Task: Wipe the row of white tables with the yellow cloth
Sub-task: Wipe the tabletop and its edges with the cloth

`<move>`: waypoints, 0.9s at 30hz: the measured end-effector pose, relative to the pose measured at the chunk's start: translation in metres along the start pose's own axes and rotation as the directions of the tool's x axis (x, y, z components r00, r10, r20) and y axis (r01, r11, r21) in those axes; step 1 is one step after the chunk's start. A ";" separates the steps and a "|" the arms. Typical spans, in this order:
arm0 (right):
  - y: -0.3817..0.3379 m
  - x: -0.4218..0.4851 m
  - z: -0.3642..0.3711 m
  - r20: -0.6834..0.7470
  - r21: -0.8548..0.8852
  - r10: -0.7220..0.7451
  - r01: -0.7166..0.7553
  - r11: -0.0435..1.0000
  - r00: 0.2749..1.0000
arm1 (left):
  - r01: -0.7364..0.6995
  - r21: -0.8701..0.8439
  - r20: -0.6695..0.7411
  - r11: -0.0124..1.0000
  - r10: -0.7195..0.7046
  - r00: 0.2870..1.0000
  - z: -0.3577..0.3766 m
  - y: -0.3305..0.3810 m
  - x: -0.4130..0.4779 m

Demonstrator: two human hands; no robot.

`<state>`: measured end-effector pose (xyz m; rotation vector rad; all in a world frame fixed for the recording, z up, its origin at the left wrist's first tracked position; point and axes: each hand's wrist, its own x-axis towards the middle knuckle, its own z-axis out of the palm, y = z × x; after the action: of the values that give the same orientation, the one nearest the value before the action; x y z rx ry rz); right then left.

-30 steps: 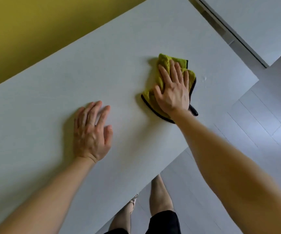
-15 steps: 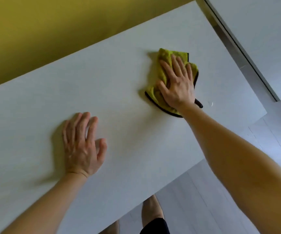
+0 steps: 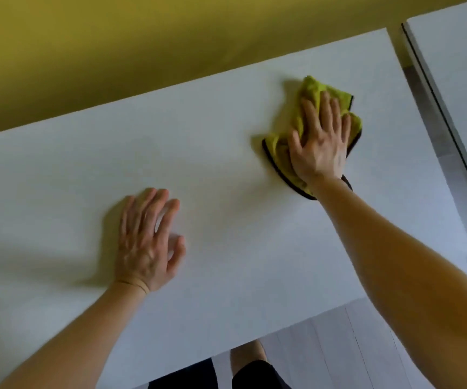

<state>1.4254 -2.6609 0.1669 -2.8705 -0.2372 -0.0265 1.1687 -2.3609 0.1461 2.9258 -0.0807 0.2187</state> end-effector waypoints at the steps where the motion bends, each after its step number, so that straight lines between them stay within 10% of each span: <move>1: -0.017 0.000 0.004 -0.032 0.011 0.195 -0.195 0.981 0.980 | 0.004 -0.002 -0.001 1.000 -0.004 1.000 0.000 -0.001 0.000; 3: -0.062 -0.030 0.011 -0.035 0.029 0.208 -0.207 0.978 0.977 | 0.004 -0.002 0.002 1.000 -0.004 1.000 -0.001 0.001 0.000; 5: -0.093 -0.082 0.019 0.100 0.056 -0.296 0.291 0.955 0.950 | 0.022 0.019 0.007 1.000 -0.023 1.000 -0.003 0.003 0.000; 7: -0.095 -0.112 0.020 0.242 0.160 -0.784 0.773 0.614 0.572 | 0.126 0.063 -0.006 0.990 -0.126 0.992 -0.003 0.005 -0.002; 9: -0.071 -0.083 0.017 0.262 0.241 -0.930 0.916 0.321 0.257 | 0.260 0.106 -0.041 0.960 -0.257 0.966 -0.003 0.007 -0.004; 10: -0.060 -0.059 0.016 0.261 0.225 -0.929 0.919 0.323 0.262 | 0.294 0.110 -0.053 0.949 -0.290 0.955 -0.002 0.007 -0.004; 12: -0.041 -0.011 0.016 0.198 0.111 -0.781 0.778 0.618 0.592 | 0.298 0.096 -0.055 0.950 -0.294 0.954 0.000 0.006 -0.004; 14: -0.038 0.021 0.013 0.039 -0.002 -0.290 0.290 0.957 0.956 | 0.296 0.080 -0.052 0.952 -0.293 0.955 0.002 0.005 -0.004; 15: -0.051 0.024 0.016 -0.011 -0.008 -0.017 0.017 1.000 1.000 | 0.301 0.080 -0.050 0.950 -0.298 0.953 0.003 0.004 -0.004; 17: -0.093 0.003 0.022 -0.018 0.000 0.162 -0.162 0.987 0.987 | 0.310 0.080 -0.048 0.947 -0.307 0.951 0.003 0.005 -0.005; 19: -0.127 -0.037 0.028 0.082 0.021 -0.281 0.280 0.960 0.956 | 0.310 0.073 -0.054 0.948 -0.307 0.950 0.002 0.005 -0.004; 21: -0.139 -0.068 0.031 0.227 0.107 -0.791 0.792 0.601 0.569 | 0.315 0.072 -0.057 0.946 -0.312 0.948 0.001 0.005 -0.003; 23: -0.128 -0.047 0.032 0.272 0.175 -0.924 0.930 0.322 0.268 | 0.323 0.073 -0.055 0.944 -0.320 0.946 0.001 0.006 -0.003; 25: -0.110 -0.009 0.034 0.248 0.143 -0.902 0.907 0.395 0.354 | 0.321 0.084 -0.059 0.943 -0.317 0.947 0.001 0.007 -0.002; 27: -0.088 0.024 0.031 0.117 0.056 -0.656 0.654 0.754 0.746 | 0.315 0.082 -0.059 0.945 -0.311 0.948 0.002 0.007 -0.002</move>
<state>1.4346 -2.5652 0.1605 -2.6148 -1.2607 0.0297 1.1664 -2.3676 0.1451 2.9650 0.4101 0.2422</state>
